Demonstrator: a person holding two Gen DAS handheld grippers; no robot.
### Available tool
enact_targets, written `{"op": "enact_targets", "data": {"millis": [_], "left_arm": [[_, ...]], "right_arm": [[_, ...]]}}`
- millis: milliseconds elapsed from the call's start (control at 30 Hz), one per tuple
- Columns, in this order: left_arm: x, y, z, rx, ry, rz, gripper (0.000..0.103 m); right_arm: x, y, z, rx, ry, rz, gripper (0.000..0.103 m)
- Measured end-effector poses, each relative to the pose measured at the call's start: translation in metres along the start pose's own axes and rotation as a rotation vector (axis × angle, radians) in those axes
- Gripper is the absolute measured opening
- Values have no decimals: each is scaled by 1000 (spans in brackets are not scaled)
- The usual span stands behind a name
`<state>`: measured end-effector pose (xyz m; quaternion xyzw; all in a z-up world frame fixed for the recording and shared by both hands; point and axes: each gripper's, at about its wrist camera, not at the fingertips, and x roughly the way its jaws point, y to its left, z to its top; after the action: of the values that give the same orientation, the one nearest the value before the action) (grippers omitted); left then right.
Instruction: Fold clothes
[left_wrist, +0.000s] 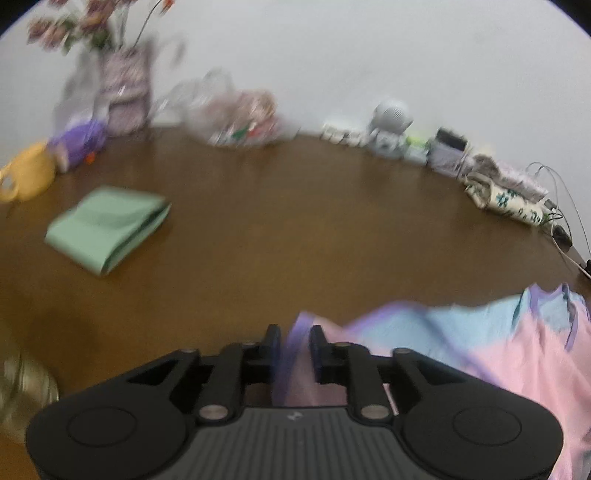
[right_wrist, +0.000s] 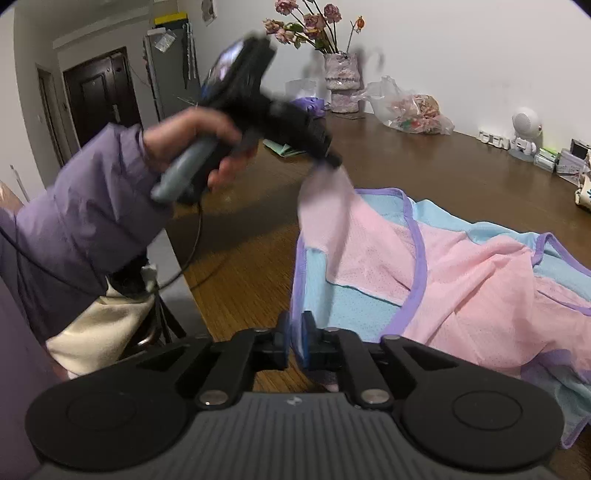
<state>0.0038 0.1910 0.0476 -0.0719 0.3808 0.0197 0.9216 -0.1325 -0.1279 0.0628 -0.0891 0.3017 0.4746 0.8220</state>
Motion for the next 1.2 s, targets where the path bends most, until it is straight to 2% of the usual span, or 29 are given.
{"op": "enact_targets", "data": {"millis": [33, 67, 133, 200, 267, 367, 433, 467, 500, 567, 633, 733, 833, 900, 967, 1067, 1200], "left_arm": [[-4, 7, -9, -26, 4, -18, 35], [-9, 12, -18, -45, 4, -34, 44], [-20, 15, -34, -32, 4, -62, 48], [-30, 10, -48, -19, -21, -90, 60], [-34, -1, -58, -4, -53, -134, 67], [-31, -17, -63, 46, -100, -166, 67], [-24, -22, -60, 55, -106, -136, 64], [-21, -21, -56, 44, -104, -125, 54], [-18, -18, -51, 28, -94, -136, 30], [-14, -13, -44, -12, -72, -160, 7], [-10, -7, -37, -53, -50, -183, 8], [-14, -5, -31, -58, -69, -161, 11], [-24, -2, -27, -56, -106, -149, 28], [-27, 0, -27, -34, -127, -108, 51], [-29, 3, -26, -13, -143, -70, 52], [-20, 9, -19, -5, -109, -53, 52], [-6, 15, -12, 10, -76, -78, 51]], "right_arm": [[-3, -5, 2, 16, -19, -11, 47], [-5, -12, 5, 38, -35, -32, 49], [-3, -27, 12, 85, -49, -114, 49], [5, -40, 20, 109, -54, -218, 49], [14, -49, 25, 116, -56, -274, 49], [30, -57, 29, 141, -46, -284, 49], [37, -58, 28, 159, -40, -273, 49], [39, -58, 27, 160, -36, -269, 49], [39, -55, 26, 152, -34, -268, 48], [36, -43, 25, 115, -37, -249, 48], [36, -28, 24, 60, -39, -199, 48], [47, -4, 21, -12, -6, -140, 49], [58, 19, 18, -83, 28, -82, 48], [64, 23, 16, -101, 51, -90, 44], [69, 25, 15, -108, 67, -97, 38], [67, 23, 13, -94, 58, -84, 38], [61, 29, 11, -106, 46, -79, 38]]}}
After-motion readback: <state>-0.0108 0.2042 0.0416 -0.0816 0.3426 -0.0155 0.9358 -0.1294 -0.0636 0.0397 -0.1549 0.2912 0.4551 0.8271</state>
